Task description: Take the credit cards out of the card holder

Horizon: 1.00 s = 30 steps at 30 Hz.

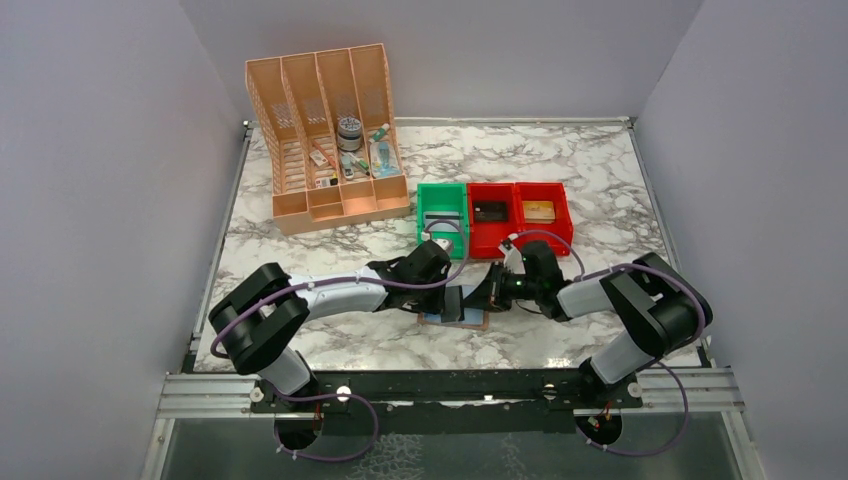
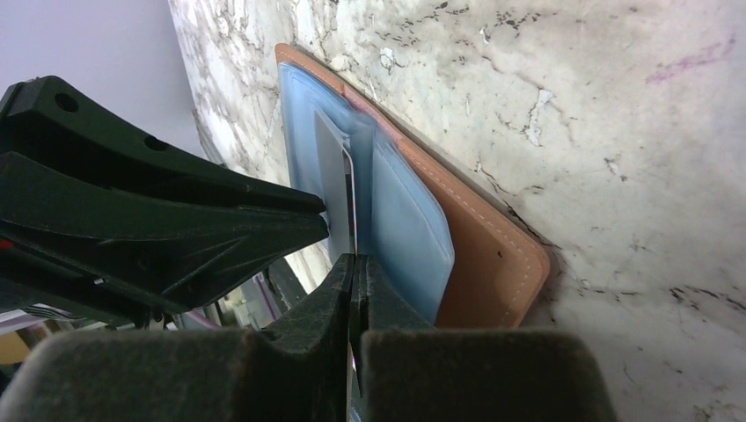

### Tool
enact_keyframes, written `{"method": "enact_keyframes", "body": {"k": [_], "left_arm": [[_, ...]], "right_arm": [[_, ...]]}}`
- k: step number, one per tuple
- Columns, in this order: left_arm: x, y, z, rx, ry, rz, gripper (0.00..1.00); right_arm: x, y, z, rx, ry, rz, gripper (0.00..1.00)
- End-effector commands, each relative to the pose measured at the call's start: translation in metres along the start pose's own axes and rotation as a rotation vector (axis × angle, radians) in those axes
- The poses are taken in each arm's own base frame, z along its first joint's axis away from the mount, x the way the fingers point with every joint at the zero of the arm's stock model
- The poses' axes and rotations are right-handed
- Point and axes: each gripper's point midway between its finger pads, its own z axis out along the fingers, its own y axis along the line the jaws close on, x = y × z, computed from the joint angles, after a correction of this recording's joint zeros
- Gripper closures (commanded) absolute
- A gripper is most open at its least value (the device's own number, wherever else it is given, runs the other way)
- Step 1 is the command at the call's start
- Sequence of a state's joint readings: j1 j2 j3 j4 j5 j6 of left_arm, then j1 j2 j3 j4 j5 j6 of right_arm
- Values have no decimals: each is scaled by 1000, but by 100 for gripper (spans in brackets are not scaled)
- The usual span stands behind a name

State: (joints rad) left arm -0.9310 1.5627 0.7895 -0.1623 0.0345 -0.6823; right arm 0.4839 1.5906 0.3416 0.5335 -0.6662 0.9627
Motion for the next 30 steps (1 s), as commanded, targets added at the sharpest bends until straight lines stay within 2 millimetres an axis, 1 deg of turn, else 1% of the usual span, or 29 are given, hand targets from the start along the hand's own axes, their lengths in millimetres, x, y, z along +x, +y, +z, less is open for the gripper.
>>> {"method": "enact_keyframes", "body": {"k": [1,11,15,22,24,28,30], "left_arm": [[13,21,1,-96,36,15,82],[11,20,0,-95,31,20,84],[11,18,0,-86,31,25,84],[6,14,1,-78,23,29,85],[6,13,1,-76,23,26,85],[6,12,0,-72,21,27,85],[7,13,0,-72,22,29,85]], "right_arm": [[-1,-8,-3,36,-21,-2,99],[-6,-12,-11,96,-77,-23,99],[-7,-8,-12,83,-77,-41,97],[-7,-1,-10,44,-51,-79,81],[-6,0,-9,37,-41,-82,74],[-4,1,-6,14,-22,-90,69],[-3,3,-4,-6,-7,-94,68]]}}
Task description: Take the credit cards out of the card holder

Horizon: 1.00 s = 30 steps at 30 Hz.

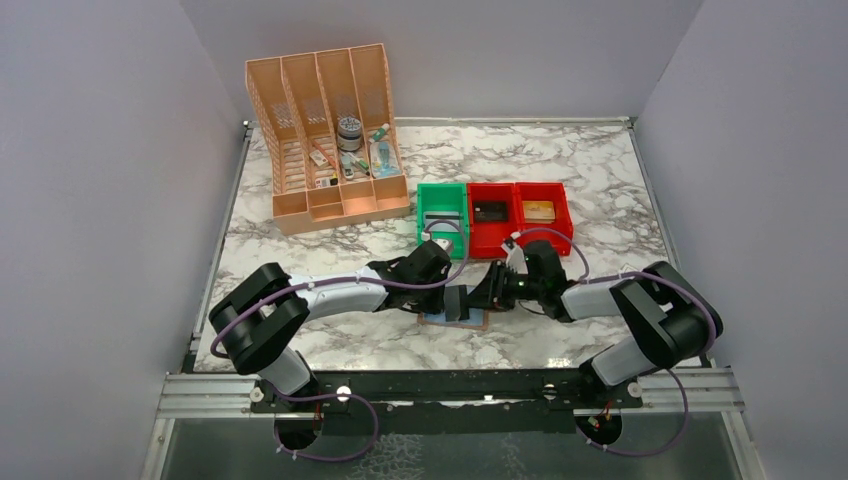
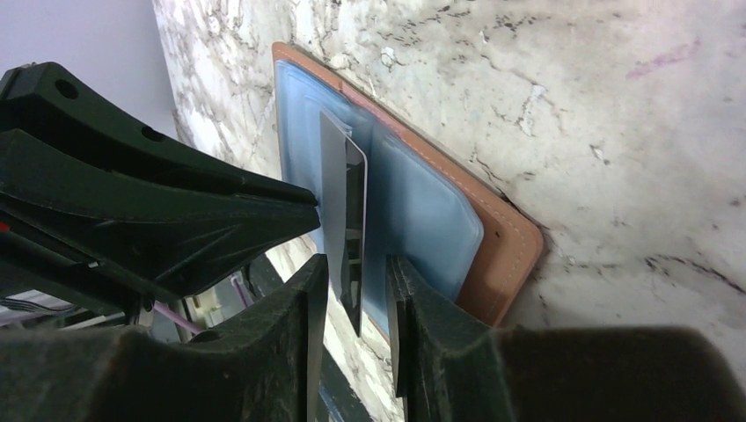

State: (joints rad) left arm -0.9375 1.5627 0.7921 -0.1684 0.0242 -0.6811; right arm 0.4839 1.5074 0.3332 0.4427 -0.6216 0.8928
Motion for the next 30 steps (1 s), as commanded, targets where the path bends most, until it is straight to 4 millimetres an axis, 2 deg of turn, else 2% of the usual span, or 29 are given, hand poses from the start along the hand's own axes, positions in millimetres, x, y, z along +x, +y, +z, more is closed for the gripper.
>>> {"method": "enact_keyframes", "body": {"k": [1,5,9,13,21,26,28,30], "left_arm": [[6,13,0,-64,24,22,85],[7,12,0,-62,23,21,85],[6,12,-1,-61,19,19,85],[6,11,-1,-59,20,21,85],[4,11,-2,-62,9,16,85],[1,10,-4,-64,-5,14,85],[0,10,-5,-64,-10,11,81],[-3,9,-8,-61,-24,6,71]], "right_arm": [[-2,6,5,-54,23,-34,68],[-1,8,7,-68,33,-35,70],[0,6,7,-64,39,-32,81],[0,3,5,-45,25,-29,87],[-2,-4,-1,13,-12,-32,90],[-3,-1,-3,9,-22,-35,91],[-4,-1,-4,11,-29,-32,91],[-4,-1,-4,13,-32,-29,91]]}}
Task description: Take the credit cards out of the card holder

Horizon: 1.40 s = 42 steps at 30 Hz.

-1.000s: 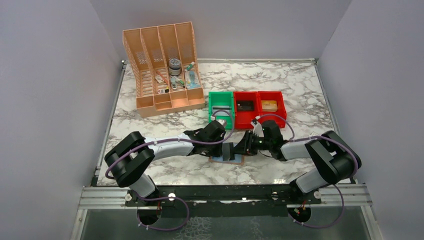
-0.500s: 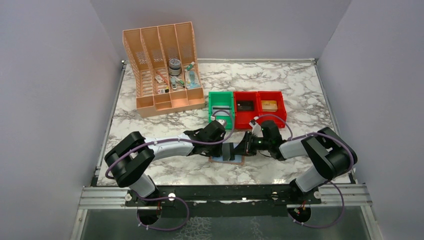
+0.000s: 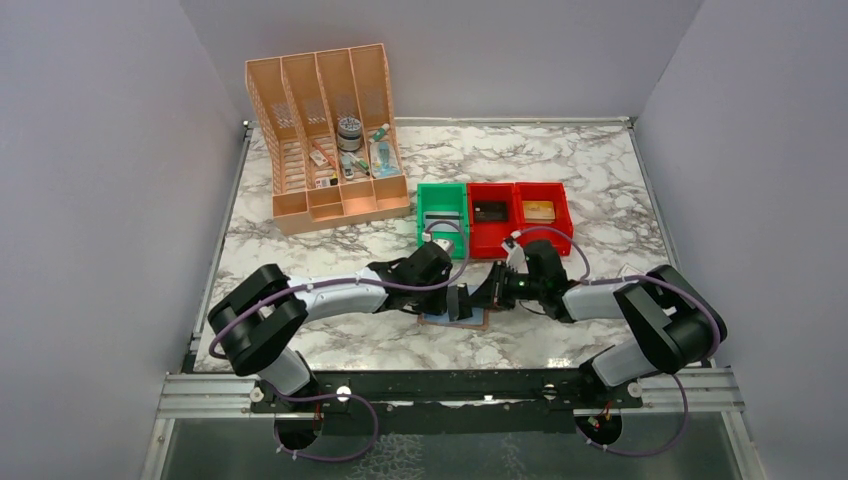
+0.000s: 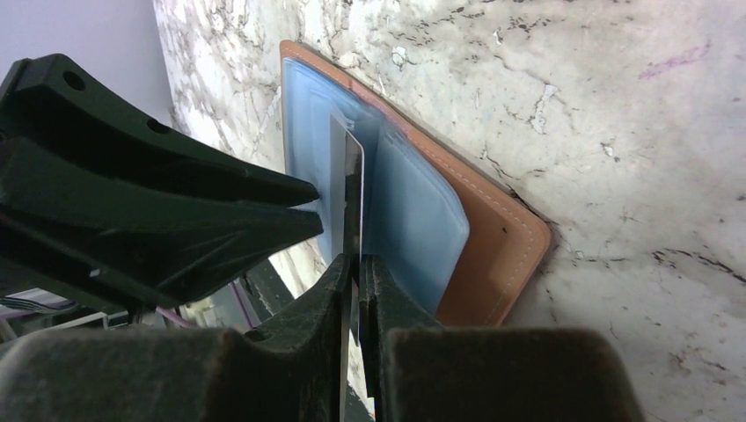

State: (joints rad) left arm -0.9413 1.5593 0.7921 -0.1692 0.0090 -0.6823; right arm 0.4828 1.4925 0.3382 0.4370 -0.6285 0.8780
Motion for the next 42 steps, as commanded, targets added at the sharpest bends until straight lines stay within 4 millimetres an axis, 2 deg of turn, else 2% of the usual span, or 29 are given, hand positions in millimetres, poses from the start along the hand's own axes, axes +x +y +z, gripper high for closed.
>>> {"method": "enact_keyframes", "body": {"k": [1,3,8,12,16,20,25,28,31,33,37,42], "left_arm": [[-5,7,-10,-50,-28,2,65],[-12,4,-15,-42,-57,-1,56],[-38,-14,-33,14,-142,-9,46],[-44,-32,-38,103,-160,-6,45],[-39,-50,-29,204,-138,-27,48],[-39,-41,-15,133,-109,-22,58],[-34,-29,-7,72,-89,-19,61],[-24,-27,1,86,-65,-32,65],[-9,-19,10,58,-24,-52,77],[0,-12,13,27,-5,-53,82],[7,-3,10,-4,-10,-71,83],[11,2,9,-16,-13,-66,83]], "right_arm": [[-1,-6,-3,28,-28,-4,91],[-1,-9,-2,35,-31,7,91],[0,1,-1,-38,-42,46,93],[-3,0,3,-32,-49,62,93],[-3,-5,3,-9,-57,74,93],[-2,-11,2,19,-61,75,92],[1,-14,2,28,-57,79,92],[4,-13,3,11,-41,78,92],[4,-13,2,16,-41,74,86],[2,-14,2,30,-49,68,82],[-2,-11,2,25,-49,52,75],[-5,2,5,-22,-17,16,73]]}}
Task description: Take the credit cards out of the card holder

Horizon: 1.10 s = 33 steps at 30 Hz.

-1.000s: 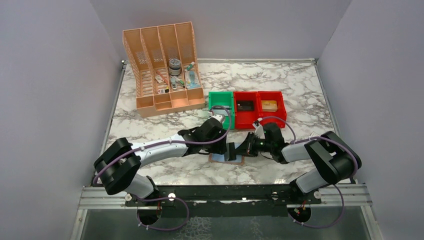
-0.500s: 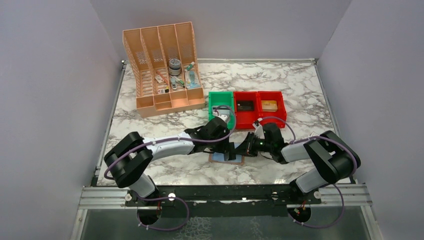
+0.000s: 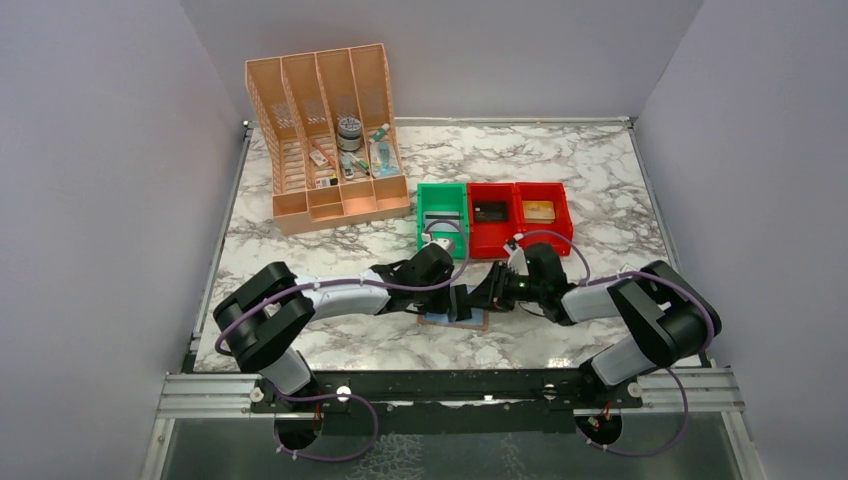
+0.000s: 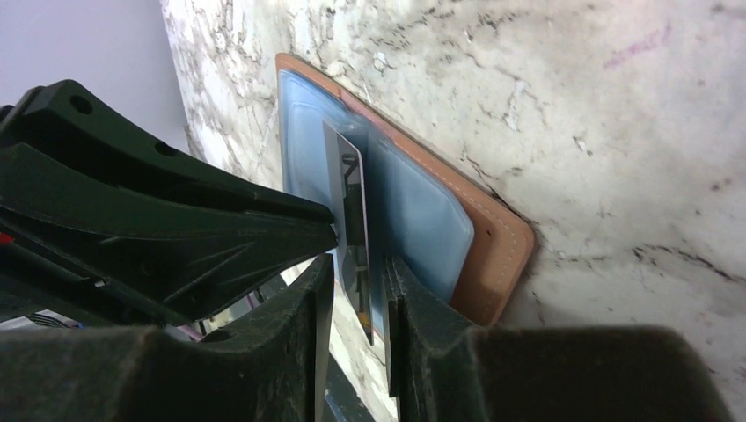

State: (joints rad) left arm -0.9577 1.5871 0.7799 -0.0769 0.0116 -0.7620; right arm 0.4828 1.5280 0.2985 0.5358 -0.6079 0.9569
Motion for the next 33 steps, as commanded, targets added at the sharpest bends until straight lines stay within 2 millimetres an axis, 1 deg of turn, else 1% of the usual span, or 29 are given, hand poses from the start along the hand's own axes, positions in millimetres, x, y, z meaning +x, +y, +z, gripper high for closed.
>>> {"method": "enact_keyframes", "body": {"k": [1,8,13,16,19,25,27,29,32,33], "left_arm": [[14,17,-1,-59,21,3,83],[13,14,-1,-47,27,18,83],[10,15,-2,-53,16,23,84],[9,13,-2,-50,15,24,84],[8,13,-2,-49,14,27,83],[5,9,-3,-41,7,26,84],[3,9,-3,-42,1,34,84],[1,10,-4,-50,0,43,84],[0,10,-5,-55,-6,47,84],[0,11,-6,-57,-8,45,84]], "right_arm": [[-6,8,3,-19,12,-52,72],[-7,6,7,-7,33,-65,71],[-12,6,6,32,-44,-90,71],[-13,4,7,53,-39,-96,71],[-8,11,11,-1,-3,-106,72],[-2,14,13,-41,22,-81,80],[2,21,12,-85,42,-70,83],[8,29,10,-141,79,-71,88],[12,18,8,-103,61,-35,98],[12,13,8,-78,47,-26,99]]}}
